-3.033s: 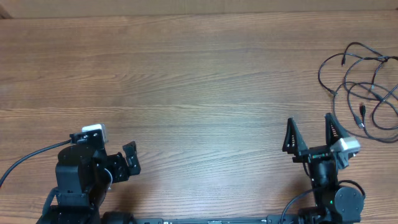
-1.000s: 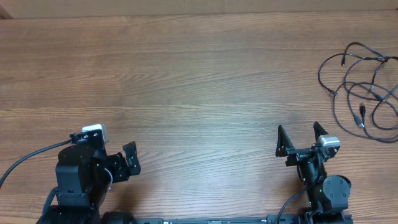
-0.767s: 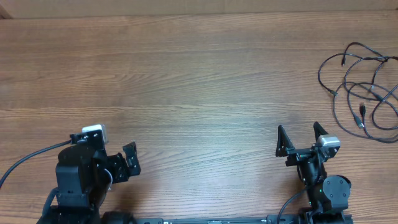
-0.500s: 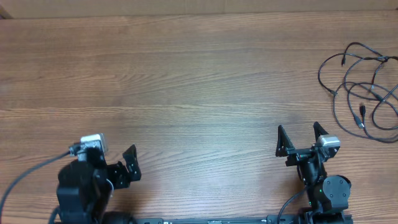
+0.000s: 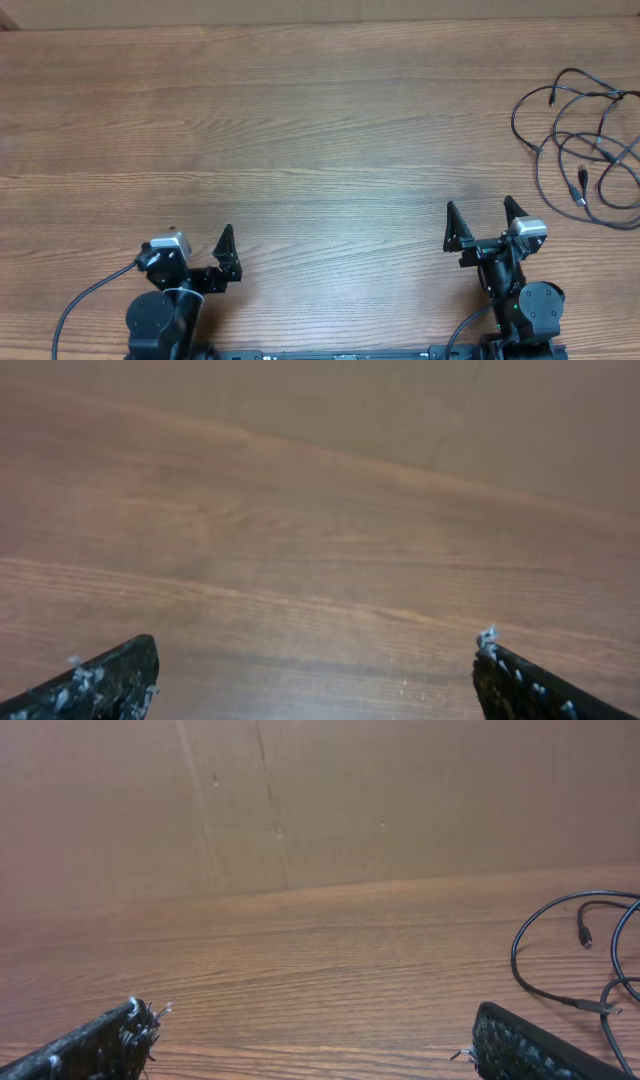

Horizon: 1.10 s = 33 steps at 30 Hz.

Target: Untangle cables

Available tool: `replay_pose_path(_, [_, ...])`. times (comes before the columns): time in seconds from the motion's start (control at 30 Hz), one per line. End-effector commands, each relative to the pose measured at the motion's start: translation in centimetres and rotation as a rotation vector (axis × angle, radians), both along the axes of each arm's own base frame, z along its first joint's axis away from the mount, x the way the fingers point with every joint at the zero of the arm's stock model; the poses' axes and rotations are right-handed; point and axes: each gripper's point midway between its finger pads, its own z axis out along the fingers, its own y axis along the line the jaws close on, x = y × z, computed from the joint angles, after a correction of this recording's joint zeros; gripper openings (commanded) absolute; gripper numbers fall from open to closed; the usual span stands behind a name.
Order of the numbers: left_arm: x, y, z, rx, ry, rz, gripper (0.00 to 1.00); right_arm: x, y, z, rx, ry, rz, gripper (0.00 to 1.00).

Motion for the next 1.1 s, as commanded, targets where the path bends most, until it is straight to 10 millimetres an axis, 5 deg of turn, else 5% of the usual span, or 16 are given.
replay_pose_path(0.0, [0.7,-0.3,-0.4,0.004,-0.045,-0.017,1.00,0.0,0.0,-0.2,0.000,-0.003,0.002,1.00])
replay_pose_path(0.5, [2.8,-0.7,2.6,0.269,-0.386,-0.055,1.00,0.0,0.0,-0.2,0.000,-0.003,0.002,1.00])
replay_pose_path(0.73, [2.9,-0.8,-1.5,0.311,-0.225,-0.089,1.00,0.0,0.0,-0.2,0.000,-0.003,0.002,1.00])
replay_pose_path(0.93, [2.9,-0.7,-1.8,0.352,-0.218,-0.096,1.00,0.0,0.0,-0.2,0.000,-0.003,0.002,1.00])
replay_pose_path(1.07, [2.8,-0.8,-1.7,0.225,-0.209,-0.078,1.00,0.0,0.0,-0.2,0.000,-0.003,0.002,1.00])
